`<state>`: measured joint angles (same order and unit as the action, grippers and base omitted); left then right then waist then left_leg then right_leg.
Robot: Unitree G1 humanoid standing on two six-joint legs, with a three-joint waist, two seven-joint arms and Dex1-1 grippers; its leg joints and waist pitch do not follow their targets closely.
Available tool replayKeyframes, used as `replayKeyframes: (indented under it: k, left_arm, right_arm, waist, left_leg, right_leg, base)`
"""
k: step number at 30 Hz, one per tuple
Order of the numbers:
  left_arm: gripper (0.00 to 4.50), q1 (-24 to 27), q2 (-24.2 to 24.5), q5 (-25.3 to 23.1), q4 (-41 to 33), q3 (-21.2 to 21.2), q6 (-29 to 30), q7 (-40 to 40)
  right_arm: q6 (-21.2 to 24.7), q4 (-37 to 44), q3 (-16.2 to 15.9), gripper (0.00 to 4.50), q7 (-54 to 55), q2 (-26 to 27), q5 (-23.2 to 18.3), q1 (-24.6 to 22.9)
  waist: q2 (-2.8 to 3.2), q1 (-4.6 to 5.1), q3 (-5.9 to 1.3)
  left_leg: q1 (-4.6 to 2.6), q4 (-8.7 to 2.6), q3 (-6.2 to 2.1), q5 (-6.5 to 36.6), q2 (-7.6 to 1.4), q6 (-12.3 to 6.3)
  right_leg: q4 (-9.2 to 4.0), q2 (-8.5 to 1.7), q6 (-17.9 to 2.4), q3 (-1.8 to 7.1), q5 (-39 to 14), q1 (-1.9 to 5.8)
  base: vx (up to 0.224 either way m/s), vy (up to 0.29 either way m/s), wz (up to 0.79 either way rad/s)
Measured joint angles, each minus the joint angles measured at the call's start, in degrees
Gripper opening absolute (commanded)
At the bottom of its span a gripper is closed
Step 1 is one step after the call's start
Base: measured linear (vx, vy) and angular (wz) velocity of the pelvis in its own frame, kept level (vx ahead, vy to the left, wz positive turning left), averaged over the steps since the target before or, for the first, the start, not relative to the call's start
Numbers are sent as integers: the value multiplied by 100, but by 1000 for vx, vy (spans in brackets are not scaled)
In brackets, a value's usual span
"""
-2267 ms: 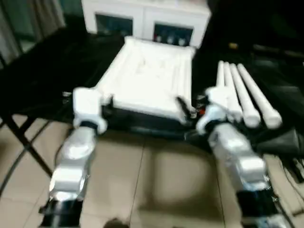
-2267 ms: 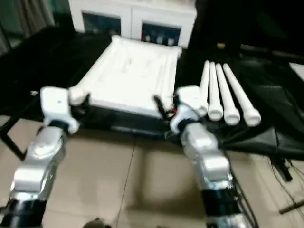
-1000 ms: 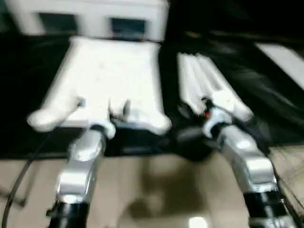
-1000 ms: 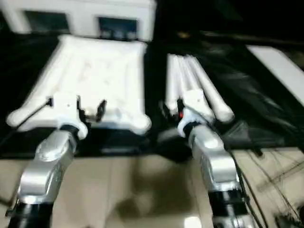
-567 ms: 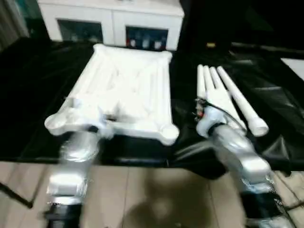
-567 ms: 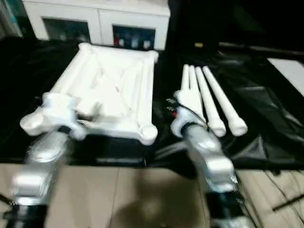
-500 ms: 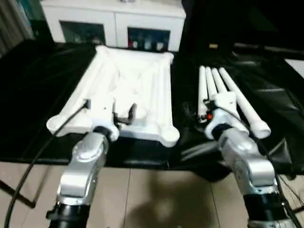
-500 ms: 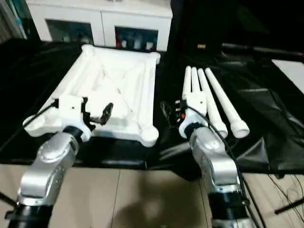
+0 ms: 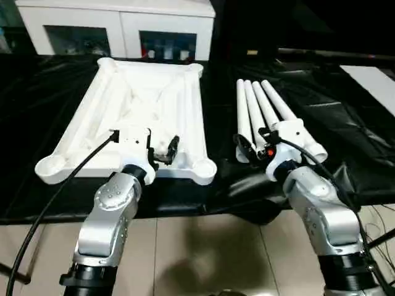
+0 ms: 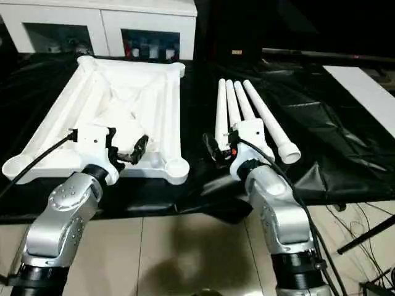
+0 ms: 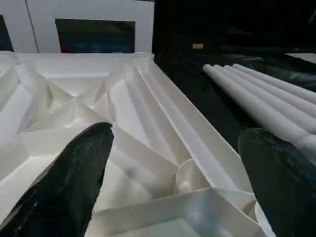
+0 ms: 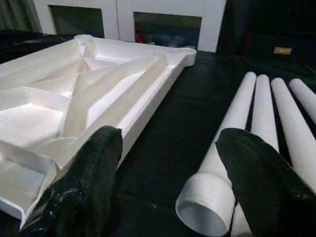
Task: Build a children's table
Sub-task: Move to table
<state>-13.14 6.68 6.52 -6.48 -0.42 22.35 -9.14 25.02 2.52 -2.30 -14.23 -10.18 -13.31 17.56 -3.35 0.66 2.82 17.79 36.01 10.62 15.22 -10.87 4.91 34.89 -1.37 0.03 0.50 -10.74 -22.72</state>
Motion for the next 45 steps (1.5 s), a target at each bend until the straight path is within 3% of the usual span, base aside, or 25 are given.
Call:
replayKeyframes:
  k: [3, 9, 10, 11, 13, 14, 15, 16, 17, 18, 19, 21, 22, 23, 24, 25, 26, 27, 28, 29, 30, 31, 34, 37, 45]
  left_arm:
    - [449, 1, 38, -2, 0, 70, 1, 1]
    - [449, 11, 61, 0, 0, 79, 17, 2]
    - [449, 19, 67, 0, -1, 83, 21, 2]
    - [449, 93, 84, 0, -9, 120, 24, 1]
    - [449, 130, 96, 0, -8, 177, 32, 2]
    - [449, 121, 98, 0, -9, 189, 32, 1]
    - [449, 119, 84, 0, -10, 184, 32, 0]
    - [449, 99, 76, 1, -9, 163, 34, -3]
    - [449, 12, -5, 8, -8, 46, 39, -13]
    - [449, -1, -32, 19, -33, -2, 38, -22]
    - [449, 35, 11, 28, -42, 24, 38, -23]
    - [449, 144, 190, 28, -34, 240, 48, -14]
    - [449, 142, 192, 27, -29, 294, 53, -12]
    - [449, 108, 171, 31, -47, 284, 51, -17]
    - [449, 106, 157, 33, -60, 272, 50, -20]
    - [449, 100, 126, 33, -57, 260, 47, -26]
    - [449, 105, 22, 35, -30, 157, 56, -45]
    - [449, 102, -44, 53, -31, 6, 57, -80]
    - [449, 101, -58, 90, -40, -83, 57, -162]
    - [449, 103, -33, 147, -70, -103, 58, -251]
    - [449, 106, 30, 188, -137, -103, 58, -340]
    - [449, 133, 156, 252, -188, -123, 71, -507]
    - [449, 283, 655, 302, -193, -281, 1, -1182]
    - [449, 310, 979, 461, -220, -418, -193, -1886]
    - [449, 99, 1865, 889, -183, -799, -287, -3702]
  right_arm:
    - [0, -4, -56, 340, -3, 20, 0, 16]
    - [0, -4, -159, 340, -47, 64, 10, 17]
    - [0, -4, -188, 340, -86, 71, 21, 17]
    - [2, 5, -244, 340, -133, 118, 24, 18]
    - [2, 55, -285, 340, -174, 130, 22, -4]
    - [1, 63, -278, 340, -183, 113, 24, -5]
    - [1, 64, -269, 340, -183, 93, 25, -17]
    - [1, 79, -253, 340, -181, 63, 31, -36]
    - [-1, 100, -194, 340, -175, -6, 47, -97]
    - [1, 98, -152, 340, -168, -36, 56, -123]
    - [2, 96, -145, 340, -151, -23, 59, -122]
    - [3, 146, -389, 340, -158, 177, 48, -54]
    - [2, 181, -411, 340, -183, 177, 49, -67]
    - [2, 182, -395, 340, -184, 133, 56, -67]
    - [2, 183, -384, 340, -185, 110, 58, -67]
    - [0, 187, -365, 340, -186, 78, 60, -68]
    - [3, 171, -264, 340, -181, -15, 70, -169]
    - [17, 141, -196, 340, -177, -69, 73, -212]
    - [32, 123, -133, 340, -173, -84, 73, -221]
    - [32, 131, -92, 340, -175, -85, 71, -195]
    - [30, 155, -77, 340, -182, -79, 68, -136]
    - [25, 180, -68, 340, -213, -64, 50, -100]
    - [-16, 353, -317, 340, -693, -235, -64, -96]
    - [-30, 425, -312, 340, -1324, -759, -225, -98]
    - [-215, 478, -386, 340, -2909, -1700, -445, -98]
  waist:
    - [-9, 4, 6]
    - [-4, -90, 2]
    - [9, -99, 2]
    - [-10, -161, 11]
    - [-8, -238, 13]
    - [-9, -296, 13]
    - [-2, -367, 17]
    - [9, -391, 7]
    - [65, -414, 1]
    - [111, -477, -5]
    - [137, -480, -2]
    - [42, -310, -56]
    - [49, -256, -62]
    - [-46, -207, -105]
    - [-157, -157, -129]
    - [-263, -121, -142]
    - [-194, -134, -99]
    - [-127, -167, -83]
    - [-90, -220, -84]
    - [-56, -271, -90]
    - [29, -318, -92]
    - [95, -333, -88]
    - [68, -339, -99]
    - [61, -367, -100]
    - [65, -225, -83]
  left_leg:
    - [-77, -48, -11, 9, 3, 10]
    - [-99, -77, -33, 89, 4, -46]
    - [-174, -93, -15, 112, -5, -18]
    - [-310, -167, 104, 152, -26, 43]
    - [-457, -239, 245, 211, -13, 91]
    - [-516, -238, 300, 274, 4, 114]
    - [-552, -204, 267, 345, 6, 111]
    - [-489, -94, 98, 390, 31, 83]
    - [-238, 167, -168, 399, 75, 24]
    - [-65, 241, -285, 424, 90, -24]
    - [-59, 257, -351, 399, 79, -51]
    - [-169, 177, -413, 418, 206, -105]
    - [-190, 167, -400, 445, 230, -143]
    - [-223, 121, -351, 470, 312, -186]
    - [-250, 102, -294, 486, 402, -182]
    - [-259, 150, -254, 528, 455, -213]
    - [-254, 283, -268, 617, 444, -530]
    - [-167, 487, -336, 582, 429, -667]
    - [-43, 677, -386, 545, 437, -611]
    - [89, 712, -439, 469, 425, -482]
    - [264, 440, -503, 281, 319, -279]
    - [320, 276, -506, 26, 219, -87]
    - [364, 303, -494, 10, 210, -126]
    - [354, 231, -423, -27, 224, -142]
    - [217, 12, -227, -116, 125, -54]
  right_leg:
    - [-9, 0, -27, -19, -46, 86]
    - [-10, 2, -174, -90, -174, 162]
    - [-7, 13, -217, -84, -205, 170]
    - [23, 32, -289, 11, -248, 183]
    - [67, 66, -343, 137, -309, 206]
    - [81, 131, -315, 255, -342, 237]
    - [71, 228, -280, 386, -358, 284]
    - [43, 260, -178, 423, -364, 334]
    - [-3, 332, -99, 427, -369, 387]
    - [-10, 420, -108, 461, -375, 423]
    - [68, 434, -114, 388, -386, 432]
    - [639, 91, -261, -136, -461, 106]
    - [760, -50, -234, -281, -453, -22]
    - [602, -260, -196, -327, -404, -167]
    - [334, -399, -239, -293, -351, -207]
    - [320, -500, 64, -212, -202, -155]
    - [273, -425, 54, -149, -250, -40]
    - [190, -366, 44, -111, -246, 46]
    - [152, -351, 27, -110, -250, 96]
    - [136, -326, 11, -118, -258, 136]
    - [151, -227, -12, -158, -272, 168]
    - [219, -156, -52, -200, -313, 163]
    - [201, -197, -85, -257, -324, 136]
    - [133, -218, 23, -201, -265, 135]
    - [130, -197, 42, -145, -199, 144]
  base:
    - [0, 0, 0]
    - [76, 4, 6]
    - [133, 3, -12]
    - [133, 3, -12]
    - [130, 22, -37]
    - [114, 37, -40]
    - [122, 38, -44]
    - [124, 67, -10]
    - [124, 67, -10]
    - [55, 111, 15]
    - [74, 43, -6]
    - [109, 7, -5]
    - [107, -6, 9]
    - [107, -6, 9]
    - [94, 2, 5]
    - [98, -23, 18]
    - [98, -23, 18]
    - [85, -19, 22]
    - [84, 6, 5]
    - [84, 6, 5]
    - [0, 0, 0]
    - [0, 0, 0]
    - [0, 0, 0]
    - [0, 0, 0]
    - [-46, -40, -3]
